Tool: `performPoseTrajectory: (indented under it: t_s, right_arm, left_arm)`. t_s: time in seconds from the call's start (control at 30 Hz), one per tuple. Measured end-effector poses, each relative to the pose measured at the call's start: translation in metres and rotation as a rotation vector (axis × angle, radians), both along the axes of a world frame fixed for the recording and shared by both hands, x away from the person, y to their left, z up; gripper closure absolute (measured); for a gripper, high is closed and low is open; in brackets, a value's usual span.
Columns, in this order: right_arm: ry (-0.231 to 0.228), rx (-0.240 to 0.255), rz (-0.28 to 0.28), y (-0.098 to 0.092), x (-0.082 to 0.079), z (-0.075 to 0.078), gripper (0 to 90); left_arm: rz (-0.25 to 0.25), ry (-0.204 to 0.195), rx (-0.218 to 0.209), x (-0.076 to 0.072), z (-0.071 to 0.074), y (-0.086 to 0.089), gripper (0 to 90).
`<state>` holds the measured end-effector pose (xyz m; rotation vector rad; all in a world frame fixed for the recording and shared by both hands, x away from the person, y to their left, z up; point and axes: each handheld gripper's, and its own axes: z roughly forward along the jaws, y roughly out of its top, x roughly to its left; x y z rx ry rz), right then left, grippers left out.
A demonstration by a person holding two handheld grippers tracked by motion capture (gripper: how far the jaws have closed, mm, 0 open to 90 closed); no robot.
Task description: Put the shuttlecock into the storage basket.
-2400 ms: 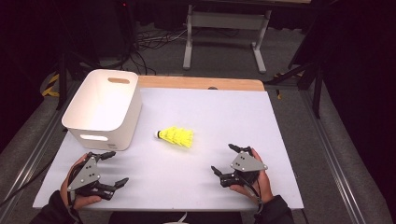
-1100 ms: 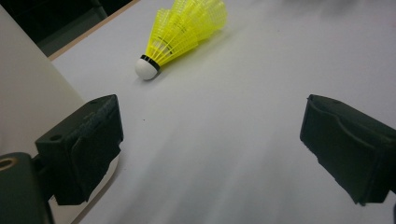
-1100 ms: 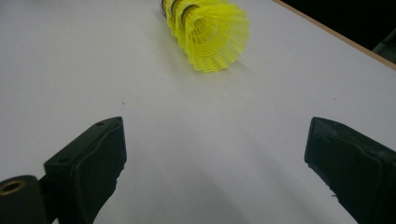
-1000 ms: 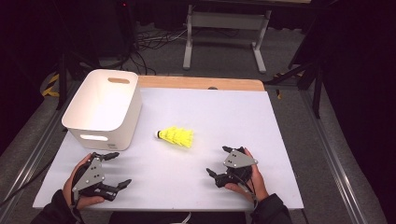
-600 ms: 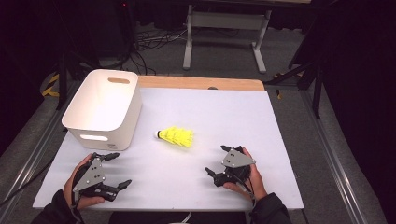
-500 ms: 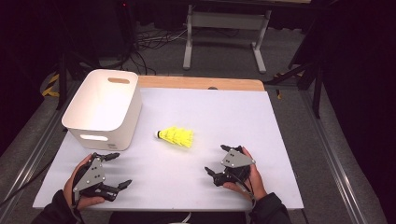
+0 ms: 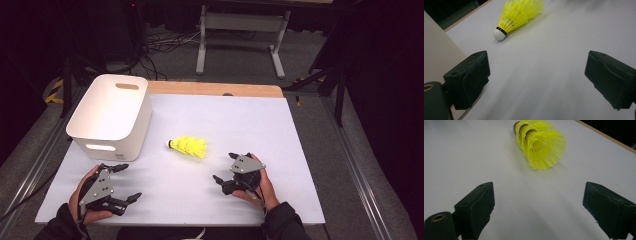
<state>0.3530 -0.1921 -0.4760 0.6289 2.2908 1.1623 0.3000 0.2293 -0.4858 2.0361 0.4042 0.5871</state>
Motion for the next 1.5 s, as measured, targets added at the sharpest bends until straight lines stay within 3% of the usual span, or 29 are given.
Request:
performPoseTrajectory:
  t_s: [0.17,0.57,1.2,1.23,1.5]
  right_arm:
    - [0.043,0.011,0.012,0.007,0.008,0.001,14.1]
    - [0.064,-0.006,0.071,0.033,0.016,0.0,13.6]
    - [0.096,-0.006,0.109,0.056,0.029,-0.003,11.4]
    - [0.136,0.006,0.124,0.061,0.034,-0.004,10.9]
    - [0.175,-0.006,0.09,0.073,0.046,-0.008,14.8]
  left_arm:
    - [0.0,0.0,0.0,0.0,0.0,0.0,6.8]
    - [0.001,-0.005,0.001,0.0,0.001,0.001,6.9]
    - [0.007,-0.008,0.002,-0.001,0.001,0.001,7.0]
    - [0.009,-0.007,-0.003,-0.001,0.001,0.002,6.7]
    - [0.011,-0.007,-0.008,-0.001,0.001,0.002,6.7]
